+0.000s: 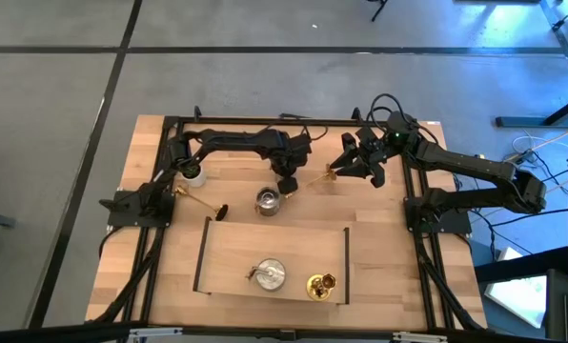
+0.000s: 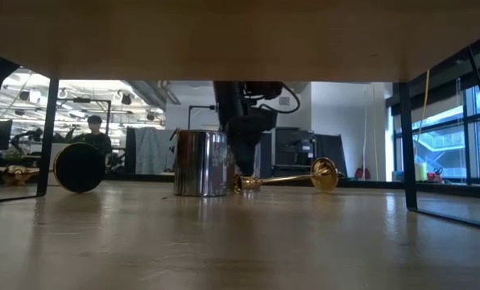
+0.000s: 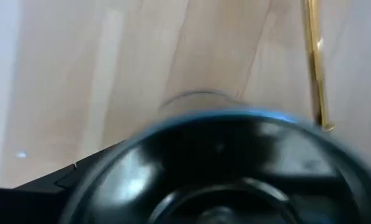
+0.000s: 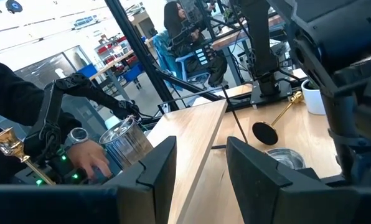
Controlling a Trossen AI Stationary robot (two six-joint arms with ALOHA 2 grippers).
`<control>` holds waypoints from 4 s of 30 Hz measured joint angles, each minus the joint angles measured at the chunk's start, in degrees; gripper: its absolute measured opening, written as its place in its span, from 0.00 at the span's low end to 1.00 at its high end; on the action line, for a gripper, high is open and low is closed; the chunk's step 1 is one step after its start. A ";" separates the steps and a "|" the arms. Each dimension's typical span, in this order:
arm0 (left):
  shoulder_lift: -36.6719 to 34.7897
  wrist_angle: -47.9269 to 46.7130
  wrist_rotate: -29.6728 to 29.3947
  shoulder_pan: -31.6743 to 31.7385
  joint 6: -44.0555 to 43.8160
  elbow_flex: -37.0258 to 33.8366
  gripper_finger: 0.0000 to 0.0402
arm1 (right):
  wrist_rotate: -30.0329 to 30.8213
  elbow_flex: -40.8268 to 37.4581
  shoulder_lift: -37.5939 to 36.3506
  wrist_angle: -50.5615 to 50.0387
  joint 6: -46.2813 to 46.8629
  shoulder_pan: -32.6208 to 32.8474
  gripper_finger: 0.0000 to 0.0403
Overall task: Pick & Place candle stick holders
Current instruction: Put the top silver scented candle on the shelf
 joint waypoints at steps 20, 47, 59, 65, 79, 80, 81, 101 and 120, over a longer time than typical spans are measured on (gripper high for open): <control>0.30 -1.46 0.22 0.46 0.88 -0.04 0.88 | -0.45 0.00 0.00 -0.30 -0.21 0.00 0.36; 0.32 -24.40 -0.20 -4.01 3.07 24.80 0.88 | -3.32 0.00 -0.02 0.01 1.79 0.00 0.36; 0.28 -28.42 -0.21 -13.44 3.03 32.01 0.88 | -8.02 -0.02 -1.88 -3.02 4.77 -0.07 0.36; 0.01 -30.33 -0.77 -15.72 3.96 32.28 0.88 | 4.59 -0.02 -10.16 -20.75 3.50 -0.24 0.36; -0.66 -29.13 0.46 -20.93 7.76 32.33 0.88 | 21.66 0.00 -35.61 -41.60 6.82 2.66 0.36; -0.66 -28.94 0.46 -21.35 7.76 32.33 0.88 | 22.16 0.00 -36.66 -42.95 7.25 3.02 0.36; -0.66 -28.86 0.46 -21.75 7.76 32.33 0.88 | 22.87 0.00 -37.59 -44.14 7.75 3.41 0.36; -0.57 -26.54 1.34 -26.40 5.75 37.34 0.88 | 27.62 -0.02 -40.54 -47.55 9.79 11.41 0.36; 0.60 -22.86 7.55 -27.36 5.62 37.55 0.88 | 34.78 -0.02 -36.33 -44.45 10.87 18.03 0.36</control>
